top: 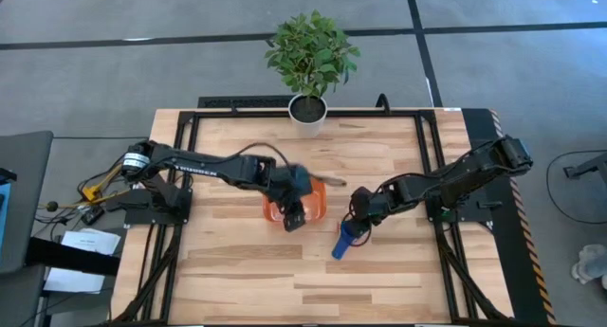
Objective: Nest measuring cups in basket
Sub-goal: Put the nested measuring cups into the orange bin
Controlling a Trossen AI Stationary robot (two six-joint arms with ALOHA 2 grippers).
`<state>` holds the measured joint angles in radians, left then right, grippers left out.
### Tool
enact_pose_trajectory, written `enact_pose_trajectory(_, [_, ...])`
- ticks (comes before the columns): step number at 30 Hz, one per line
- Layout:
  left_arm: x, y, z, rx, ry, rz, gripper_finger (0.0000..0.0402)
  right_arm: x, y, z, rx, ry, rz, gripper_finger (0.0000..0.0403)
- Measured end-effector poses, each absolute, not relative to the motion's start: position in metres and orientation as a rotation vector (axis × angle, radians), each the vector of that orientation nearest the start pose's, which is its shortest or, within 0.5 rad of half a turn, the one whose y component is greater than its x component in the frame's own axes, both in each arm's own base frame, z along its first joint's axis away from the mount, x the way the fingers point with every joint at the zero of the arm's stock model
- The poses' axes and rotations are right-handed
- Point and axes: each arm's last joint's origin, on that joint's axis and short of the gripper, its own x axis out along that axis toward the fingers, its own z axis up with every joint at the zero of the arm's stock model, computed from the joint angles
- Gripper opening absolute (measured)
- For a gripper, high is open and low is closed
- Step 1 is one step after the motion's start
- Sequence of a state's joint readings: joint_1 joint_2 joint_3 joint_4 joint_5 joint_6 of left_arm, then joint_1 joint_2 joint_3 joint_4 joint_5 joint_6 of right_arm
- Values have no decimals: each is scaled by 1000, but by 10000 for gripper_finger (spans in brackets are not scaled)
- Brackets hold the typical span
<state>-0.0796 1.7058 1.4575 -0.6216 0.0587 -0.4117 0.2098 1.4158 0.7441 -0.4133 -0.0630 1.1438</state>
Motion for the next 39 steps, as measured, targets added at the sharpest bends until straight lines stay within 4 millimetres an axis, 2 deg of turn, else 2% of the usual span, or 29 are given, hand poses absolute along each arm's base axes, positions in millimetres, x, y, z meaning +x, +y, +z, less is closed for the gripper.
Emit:
enact_pose_trajectory(5, [363,-70,289,-352,898,-5,147,247,64,174,939,1075,-388,177])
enact_pose_trajectory(7, [363,-79,290,-344,873,3,147,249,69,176,934,1043,-362,182])
enact_pose_trajectory(10, [365,-83,291,-379,834,27,152,251,74,178,918,1009,-323,191])
enact_pose_trajectory(13, [367,-87,279,-469,787,6,169,251,74,178,905,1009,-317,198])
enact_pose_trajectory(19, [369,-102,259,-618,679,-91,226,253,75,180,887,975,-287,207])
enact_pose_trajectory(27, [358,-124,234,-740,555,-4,295,257,78,184,855,935,-226,212])
enact_pose_trajectory(31, [353,-136,224,-796,493,3,305,258,79,185,840,927,-209,212])
enact_pose_trajectory(35, [356,-144,216,-854,410,29,307,258,78,185,823,927,-201,213])
enact_pose_trajectory(37, [364,-149,212,-906,360,29,307,258,78,185,811,913,-208,213])
enact_pose_trajectory(39, [362,-150,204,-910,411,43,307,259,77,187,804,882,-221,210])
